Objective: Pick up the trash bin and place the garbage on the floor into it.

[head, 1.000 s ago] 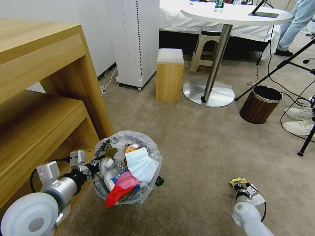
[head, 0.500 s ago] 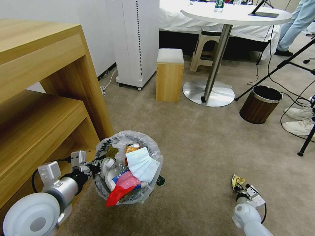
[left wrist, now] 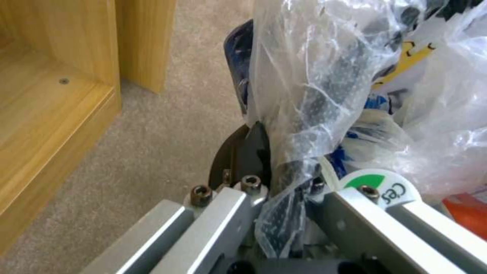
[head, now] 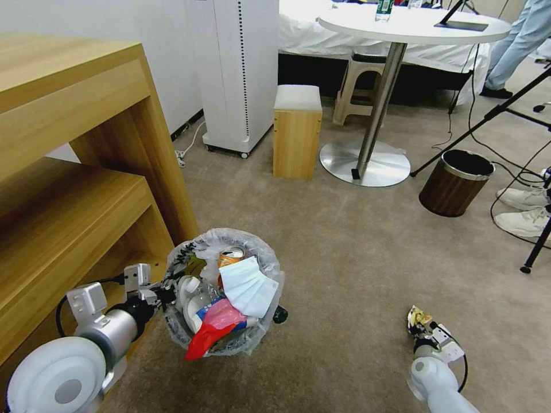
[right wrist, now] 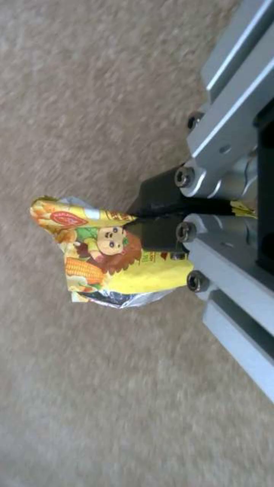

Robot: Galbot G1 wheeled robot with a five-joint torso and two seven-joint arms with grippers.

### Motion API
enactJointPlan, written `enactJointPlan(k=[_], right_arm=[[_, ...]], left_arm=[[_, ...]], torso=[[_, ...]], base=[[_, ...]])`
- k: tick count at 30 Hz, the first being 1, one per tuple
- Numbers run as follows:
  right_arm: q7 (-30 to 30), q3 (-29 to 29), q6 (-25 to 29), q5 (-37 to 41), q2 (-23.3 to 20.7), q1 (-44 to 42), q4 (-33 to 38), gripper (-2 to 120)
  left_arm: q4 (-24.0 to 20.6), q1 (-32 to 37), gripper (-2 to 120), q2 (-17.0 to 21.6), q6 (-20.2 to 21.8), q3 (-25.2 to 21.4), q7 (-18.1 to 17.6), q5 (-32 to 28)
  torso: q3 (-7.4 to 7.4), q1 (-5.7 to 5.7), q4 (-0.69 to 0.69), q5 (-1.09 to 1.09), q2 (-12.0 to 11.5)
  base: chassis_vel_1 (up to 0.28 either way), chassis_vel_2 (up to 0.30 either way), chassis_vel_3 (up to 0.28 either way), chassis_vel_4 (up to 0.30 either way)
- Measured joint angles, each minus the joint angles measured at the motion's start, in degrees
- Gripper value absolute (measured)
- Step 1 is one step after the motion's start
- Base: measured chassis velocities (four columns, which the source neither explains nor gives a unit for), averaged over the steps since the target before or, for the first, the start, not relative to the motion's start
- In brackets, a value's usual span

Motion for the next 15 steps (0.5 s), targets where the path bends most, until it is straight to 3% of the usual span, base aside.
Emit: enactJointPlan(k=[13,15], right_arm=[[-5.44,0.73,3.20,3.14,-2.86,-4.05,8.77,0],[-8.44,0.95,4.63,5.02,-4.17,-4.72,11.30,0]], left_arm=[[0.37,0.67,0,-1.36,0.00,0.60,0.26,1.52],[0.32,0.90,0,-1.53,0.02,0.51,0.26,1.69]], torso=[[0.00,0.00,0.00,-0.01,0.00],[0.00,0.00,0.00,0.01,0.00]], base=[[0.000,0.000,0.000,0.000],[0.000,0.000,0.000,0.000]])
